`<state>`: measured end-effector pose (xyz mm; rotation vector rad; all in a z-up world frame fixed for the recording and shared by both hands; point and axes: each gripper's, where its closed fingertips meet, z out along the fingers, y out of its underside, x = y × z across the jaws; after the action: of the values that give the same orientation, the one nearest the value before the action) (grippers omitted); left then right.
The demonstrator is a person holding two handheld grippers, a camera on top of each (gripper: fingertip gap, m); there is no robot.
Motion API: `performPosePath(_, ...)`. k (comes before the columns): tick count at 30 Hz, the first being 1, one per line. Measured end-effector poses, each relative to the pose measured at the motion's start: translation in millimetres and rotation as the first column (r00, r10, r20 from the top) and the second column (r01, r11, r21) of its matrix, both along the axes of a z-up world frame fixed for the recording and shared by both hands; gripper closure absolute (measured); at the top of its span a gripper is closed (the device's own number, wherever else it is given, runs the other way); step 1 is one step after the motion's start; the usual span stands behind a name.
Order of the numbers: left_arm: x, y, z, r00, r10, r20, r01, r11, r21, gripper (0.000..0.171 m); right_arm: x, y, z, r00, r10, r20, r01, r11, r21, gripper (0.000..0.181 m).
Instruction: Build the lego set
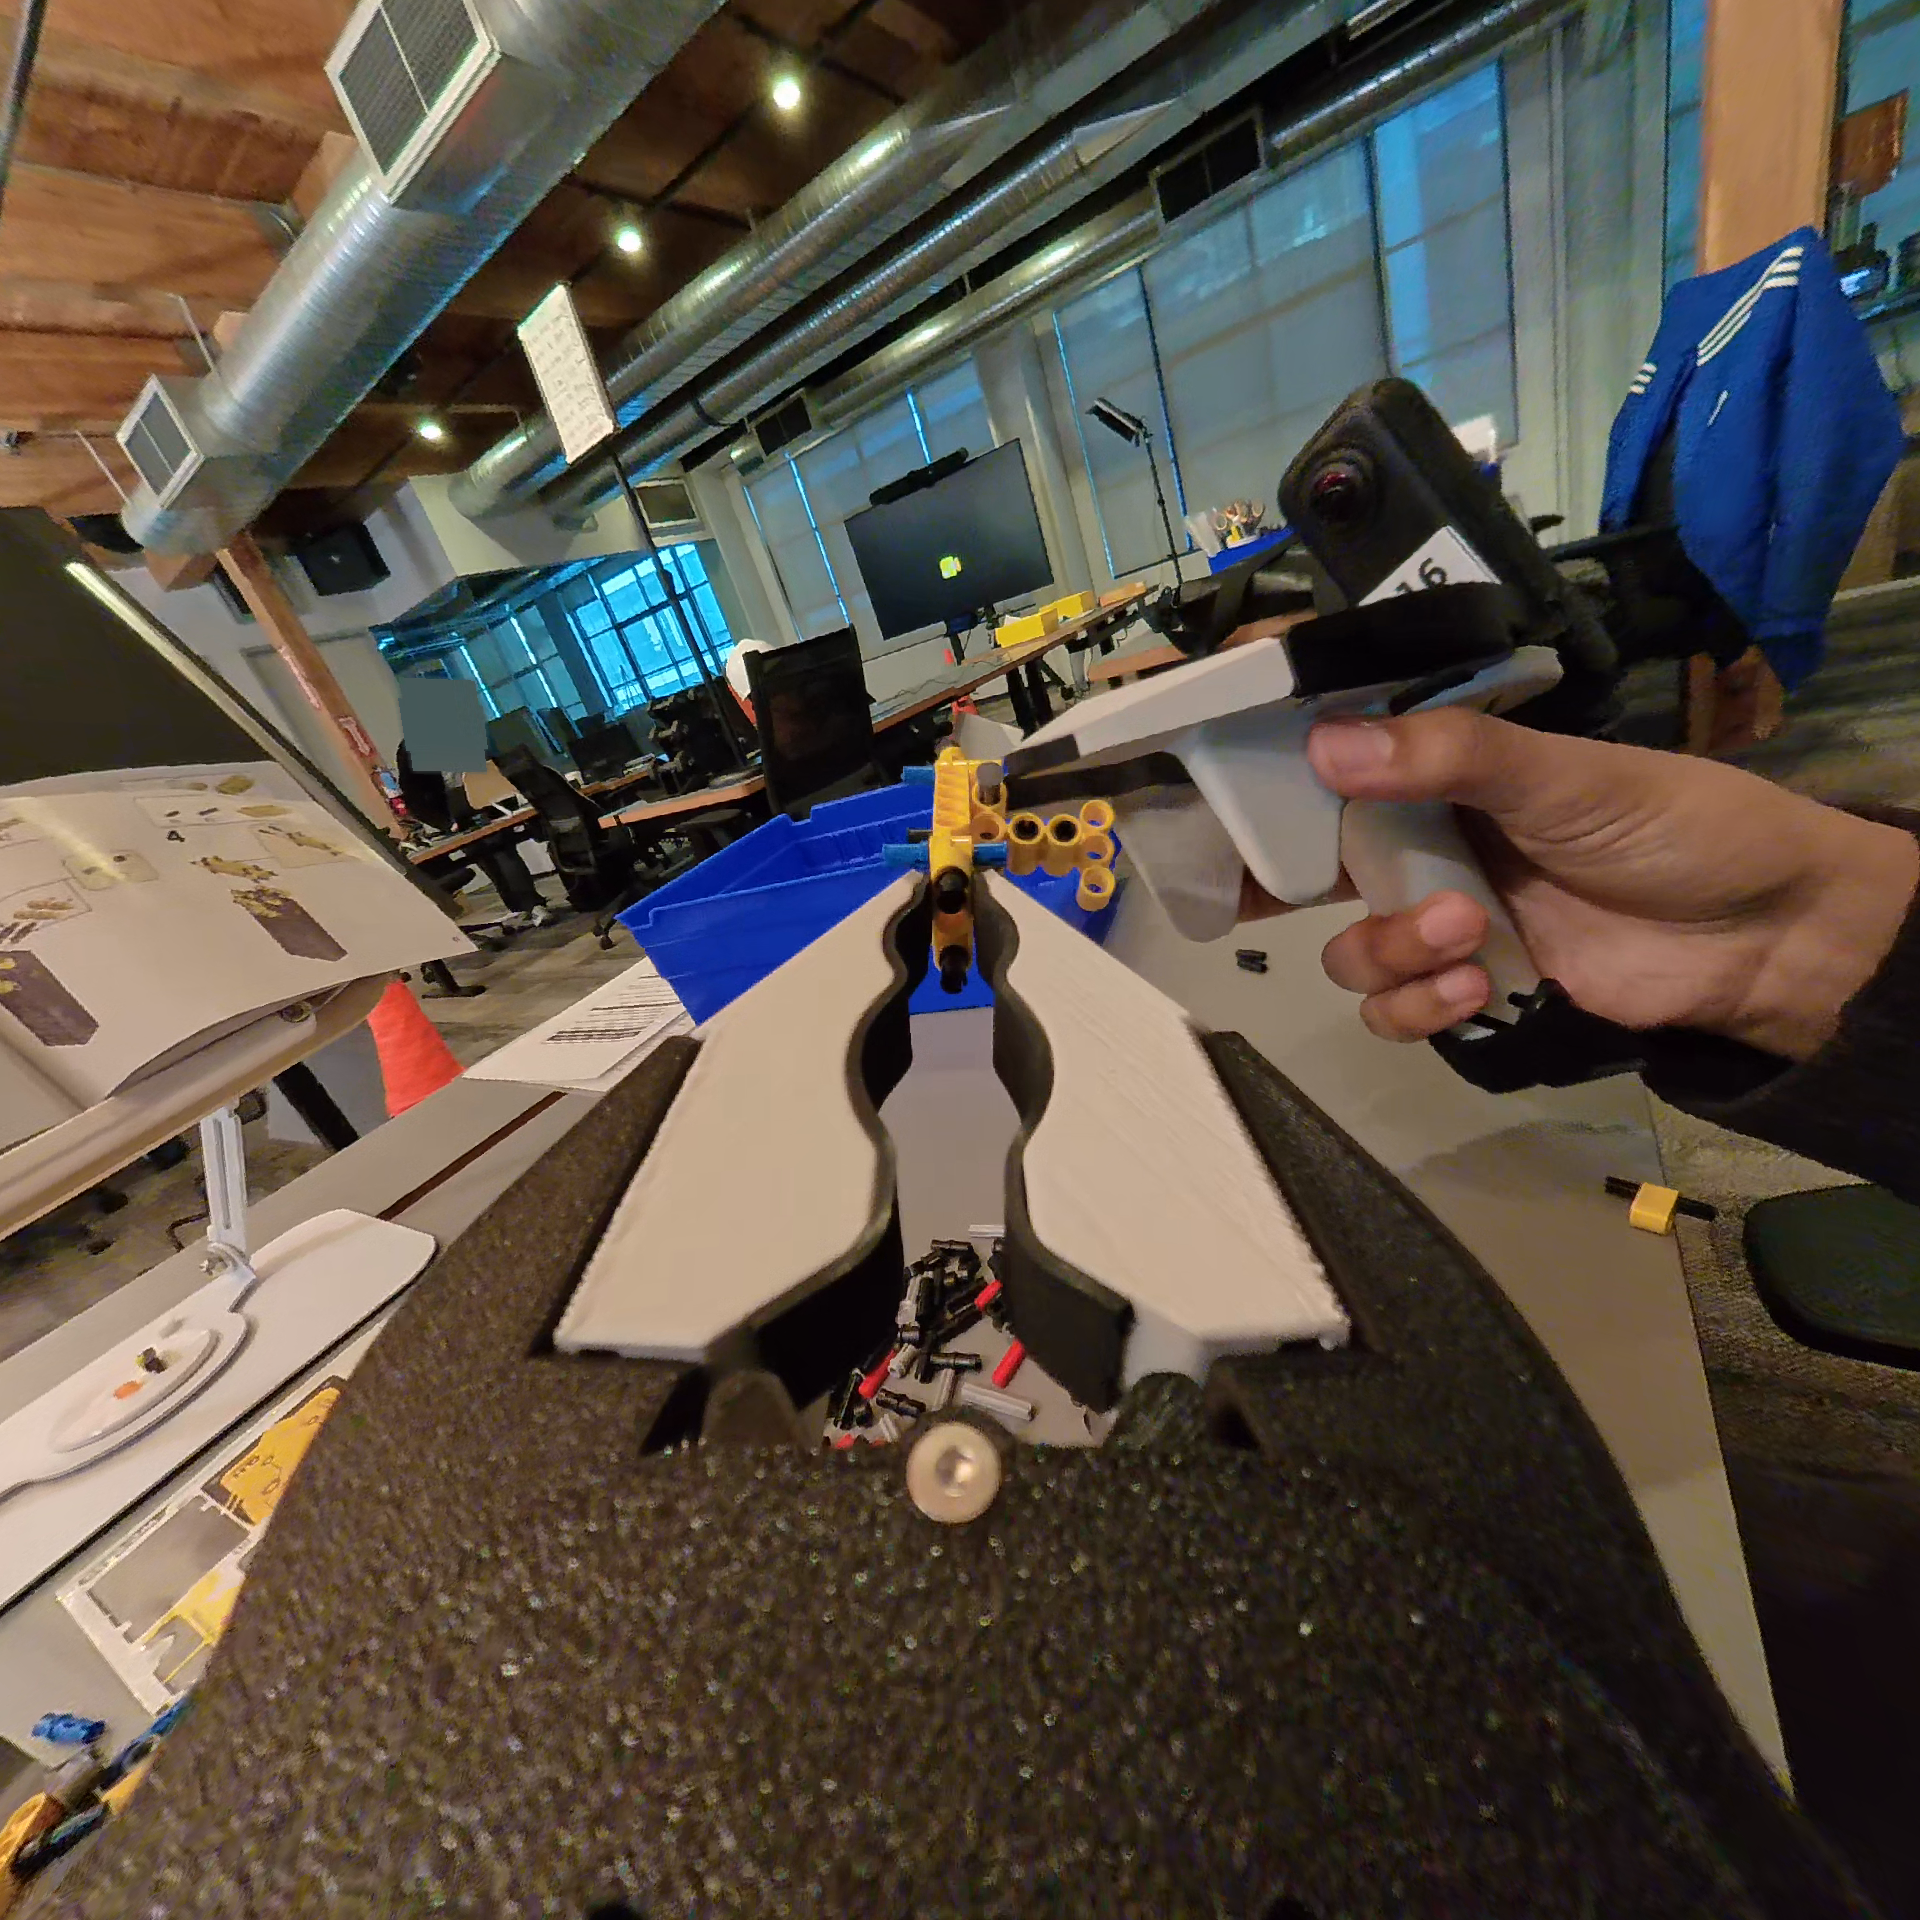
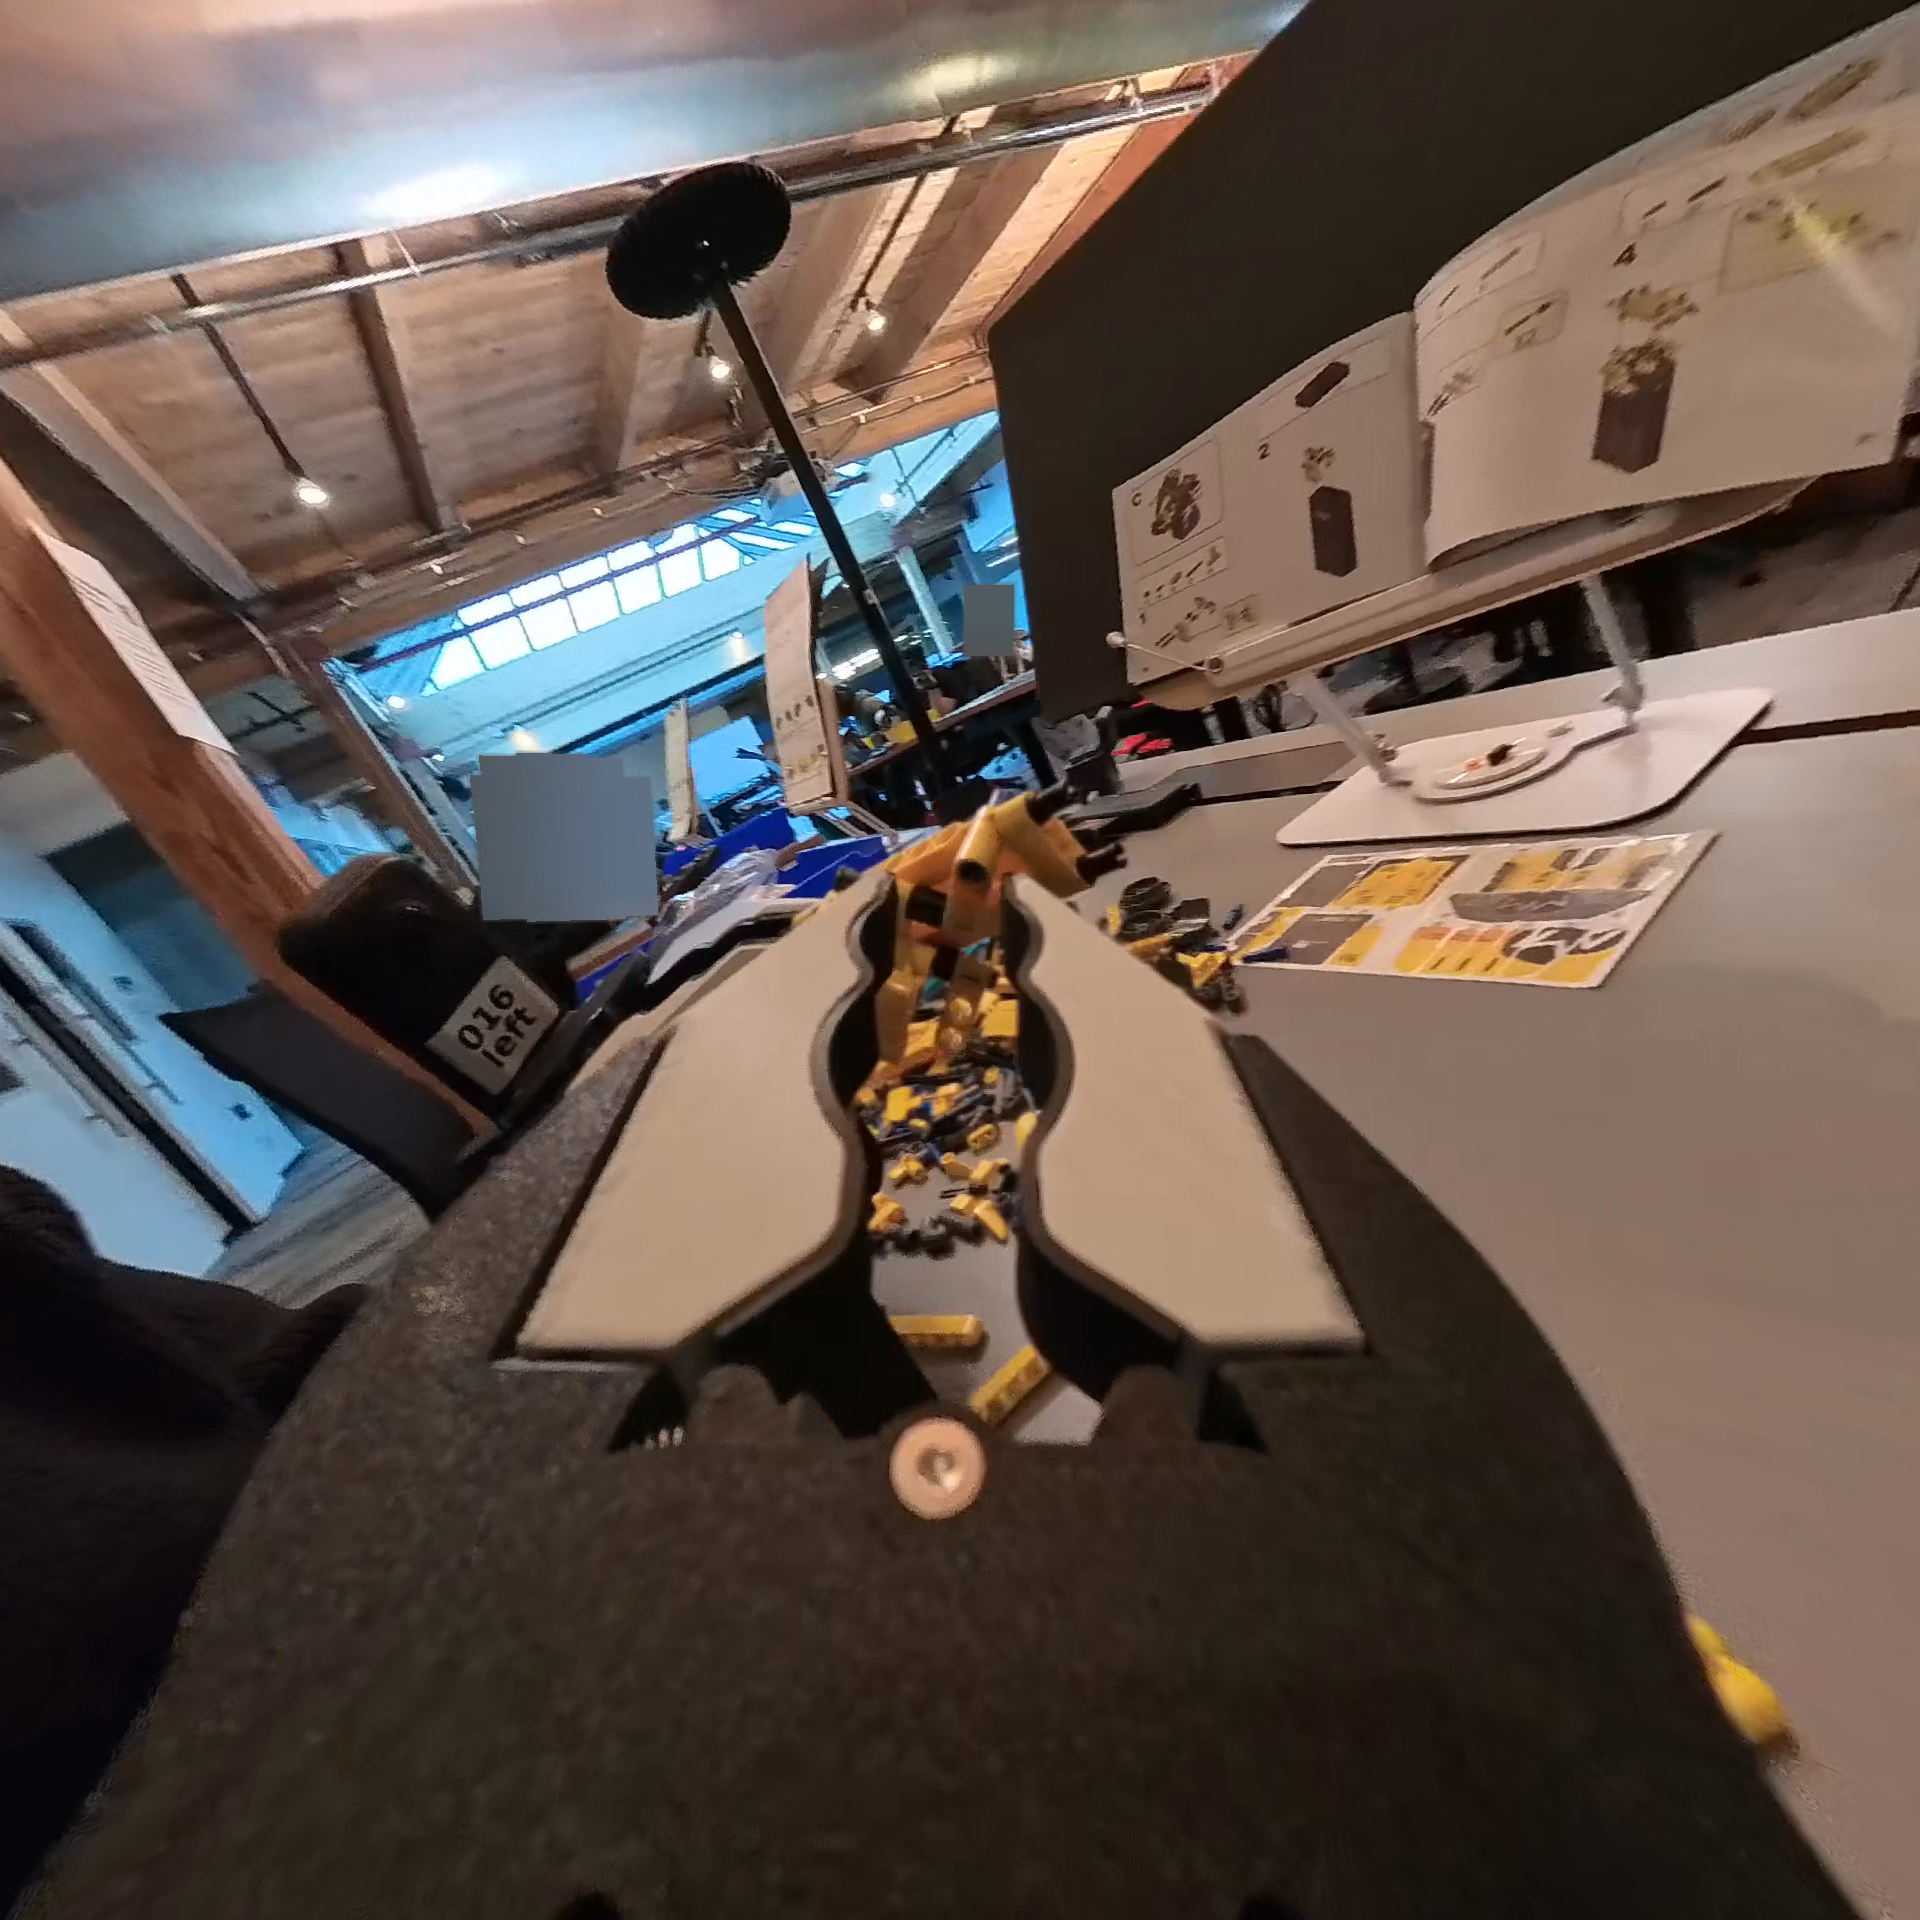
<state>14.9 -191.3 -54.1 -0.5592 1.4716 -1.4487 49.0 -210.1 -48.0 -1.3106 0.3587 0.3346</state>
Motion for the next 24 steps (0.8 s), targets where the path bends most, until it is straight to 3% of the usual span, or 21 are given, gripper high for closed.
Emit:
performPosePath(8,-0.3,-2.5,-1.6,1.0,0.003,0.003,-0.003,1.0,0.021,0.165,3.8,-1.7,-4.2,0.998,0.035,-0.043,-0.035,0.999,0.004,0.174)
performPosePath(24,8.2,-1.9,-13.5,0.99,-0.06,-0.131,0.054,0.997,-0.053,0.165,12.6,-5.0,-24.2,0.947,-0.092,0.307,0.18,0.946,-0.27,0.174)
